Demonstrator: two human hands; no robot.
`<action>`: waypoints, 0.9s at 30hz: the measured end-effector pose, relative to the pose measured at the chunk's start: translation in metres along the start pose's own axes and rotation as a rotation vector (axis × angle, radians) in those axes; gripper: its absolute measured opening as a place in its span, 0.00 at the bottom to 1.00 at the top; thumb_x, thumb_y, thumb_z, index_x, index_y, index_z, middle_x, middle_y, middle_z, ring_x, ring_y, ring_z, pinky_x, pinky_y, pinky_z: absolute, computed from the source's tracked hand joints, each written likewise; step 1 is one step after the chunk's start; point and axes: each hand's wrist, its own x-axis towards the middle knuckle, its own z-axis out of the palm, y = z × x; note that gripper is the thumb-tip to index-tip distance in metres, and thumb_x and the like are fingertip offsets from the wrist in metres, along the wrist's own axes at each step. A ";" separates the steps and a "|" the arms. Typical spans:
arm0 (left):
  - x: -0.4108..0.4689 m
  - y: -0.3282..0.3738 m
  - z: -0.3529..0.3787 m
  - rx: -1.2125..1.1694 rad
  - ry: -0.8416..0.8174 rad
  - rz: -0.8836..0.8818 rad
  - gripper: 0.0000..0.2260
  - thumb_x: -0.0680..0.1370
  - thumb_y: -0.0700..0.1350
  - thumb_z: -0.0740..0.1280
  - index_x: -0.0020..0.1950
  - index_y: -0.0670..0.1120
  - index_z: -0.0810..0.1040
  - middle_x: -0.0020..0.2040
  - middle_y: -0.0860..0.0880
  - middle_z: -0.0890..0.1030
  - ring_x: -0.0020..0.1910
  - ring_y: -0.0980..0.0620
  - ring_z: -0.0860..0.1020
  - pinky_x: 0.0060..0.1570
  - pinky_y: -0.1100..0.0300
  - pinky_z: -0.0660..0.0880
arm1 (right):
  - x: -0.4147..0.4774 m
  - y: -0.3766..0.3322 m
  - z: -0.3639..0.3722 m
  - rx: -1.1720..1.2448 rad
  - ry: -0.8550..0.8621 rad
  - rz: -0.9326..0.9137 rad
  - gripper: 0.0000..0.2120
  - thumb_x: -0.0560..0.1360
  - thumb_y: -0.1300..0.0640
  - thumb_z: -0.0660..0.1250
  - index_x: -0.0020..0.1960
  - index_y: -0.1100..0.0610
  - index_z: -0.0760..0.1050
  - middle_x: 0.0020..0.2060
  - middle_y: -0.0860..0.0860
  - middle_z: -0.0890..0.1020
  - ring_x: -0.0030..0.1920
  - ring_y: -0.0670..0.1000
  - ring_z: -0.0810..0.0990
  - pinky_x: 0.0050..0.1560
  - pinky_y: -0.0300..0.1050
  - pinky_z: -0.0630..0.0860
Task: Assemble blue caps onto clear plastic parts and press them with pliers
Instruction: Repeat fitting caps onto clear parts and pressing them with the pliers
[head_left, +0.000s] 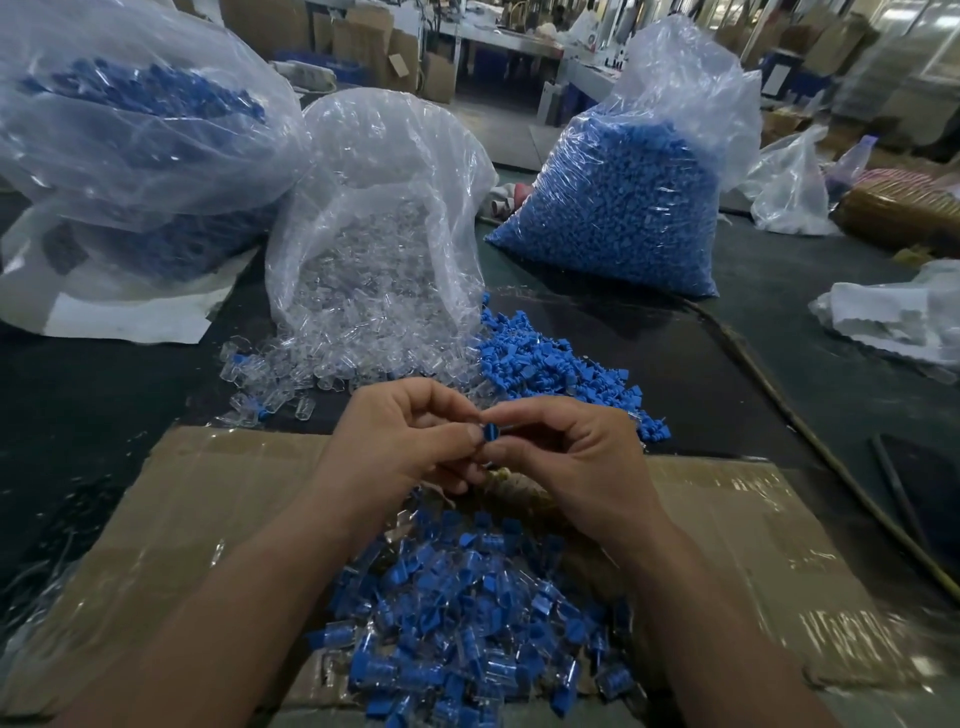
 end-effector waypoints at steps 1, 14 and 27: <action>0.000 0.000 0.000 -0.019 -0.011 -0.012 0.06 0.65 0.35 0.69 0.40 0.39 0.76 0.28 0.43 0.80 0.26 0.51 0.79 0.25 0.64 0.75 | 0.000 0.000 0.000 -0.014 0.004 -0.012 0.14 0.65 0.68 0.72 0.43 0.51 0.80 0.36 0.42 0.84 0.40 0.43 0.83 0.42 0.34 0.77; 0.002 -0.002 -0.001 -0.006 -0.024 -0.038 0.04 0.64 0.34 0.70 0.36 0.41 0.77 0.28 0.42 0.81 0.26 0.49 0.80 0.25 0.64 0.75 | 0.001 0.005 -0.002 -0.149 0.016 -0.141 0.19 0.63 0.69 0.74 0.51 0.58 0.79 0.40 0.42 0.82 0.42 0.42 0.82 0.45 0.35 0.78; 0.002 0.001 -0.003 0.037 0.081 0.045 0.05 0.72 0.30 0.65 0.38 0.39 0.76 0.31 0.44 0.82 0.28 0.53 0.79 0.28 0.65 0.76 | 0.005 0.009 -0.047 -0.451 -0.118 0.387 0.12 0.67 0.52 0.73 0.43 0.39 0.74 0.44 0.36 0.77 0.45 0.35 0.75 0.43 0.31 0.68</action>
